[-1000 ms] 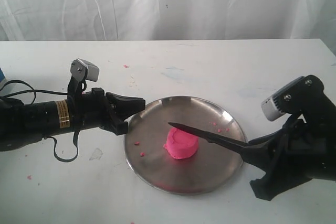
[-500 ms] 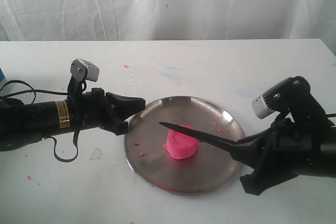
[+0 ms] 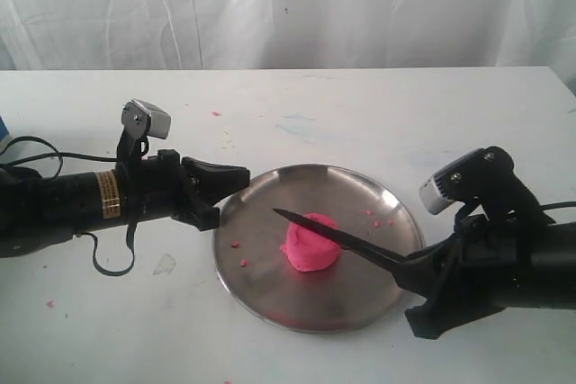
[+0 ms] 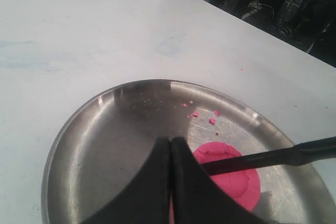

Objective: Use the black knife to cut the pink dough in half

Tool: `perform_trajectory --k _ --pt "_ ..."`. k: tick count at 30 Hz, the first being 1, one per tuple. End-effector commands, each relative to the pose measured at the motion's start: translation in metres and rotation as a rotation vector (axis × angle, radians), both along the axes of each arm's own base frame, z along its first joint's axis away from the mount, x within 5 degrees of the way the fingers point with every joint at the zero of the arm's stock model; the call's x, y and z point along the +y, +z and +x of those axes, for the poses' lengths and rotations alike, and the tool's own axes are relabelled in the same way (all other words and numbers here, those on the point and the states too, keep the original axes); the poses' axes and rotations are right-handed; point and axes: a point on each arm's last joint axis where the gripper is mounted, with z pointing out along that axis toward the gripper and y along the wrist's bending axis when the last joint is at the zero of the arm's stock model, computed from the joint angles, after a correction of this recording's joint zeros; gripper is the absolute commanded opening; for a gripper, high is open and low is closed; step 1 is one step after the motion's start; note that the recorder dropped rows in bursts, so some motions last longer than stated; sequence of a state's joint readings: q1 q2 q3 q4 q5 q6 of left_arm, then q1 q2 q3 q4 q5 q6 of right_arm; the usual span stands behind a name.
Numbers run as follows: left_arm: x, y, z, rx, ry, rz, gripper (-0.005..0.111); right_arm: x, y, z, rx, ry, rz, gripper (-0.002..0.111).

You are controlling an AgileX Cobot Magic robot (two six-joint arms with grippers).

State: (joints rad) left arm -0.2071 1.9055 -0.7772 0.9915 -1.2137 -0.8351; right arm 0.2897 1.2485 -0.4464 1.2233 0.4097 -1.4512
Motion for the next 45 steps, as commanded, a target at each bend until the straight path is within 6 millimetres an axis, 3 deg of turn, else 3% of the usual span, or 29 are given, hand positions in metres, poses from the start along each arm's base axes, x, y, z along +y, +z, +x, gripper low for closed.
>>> perform_trajectory --k 1,7,10,16,25,45 --pt "-0.015 0.013 0.005 -0.041 -0.066 -0.016 0.0 -0.003 -0.005 0.003 -0.01 -0.013 -0.045 0.0" --pt "-0.048 0.032 0.01 -0.133 -0.151 -0.035 0.0 -0.003 -0.015 0.005 0.027 -0.003 -0.071 0.0" --pt "-0.055 0.027 0.015 -0.112 -0.127 0.04 0.0 -0.003 -0.017 0.006 0.035 -0.003 -0.074 0.0" --pt "-0.058 0.015 0.029 -0.088 -0.112 0.074 0.0 -0.002 -0.019 0.003 0.048 0.004 -0.071 0.0" --pt "-0.065 -0.017 0.029 -0.103 -0.142 0.168 0.0 -0.003 -0.02 0.002 0.049 0.0 -0.075 0.0" --pt "-0.062 -0.022 0.034 -0.077 -0.086 0.171 0.0 -0.002 -0.02 0.001 0.058 0.013 -0.065 0.0"
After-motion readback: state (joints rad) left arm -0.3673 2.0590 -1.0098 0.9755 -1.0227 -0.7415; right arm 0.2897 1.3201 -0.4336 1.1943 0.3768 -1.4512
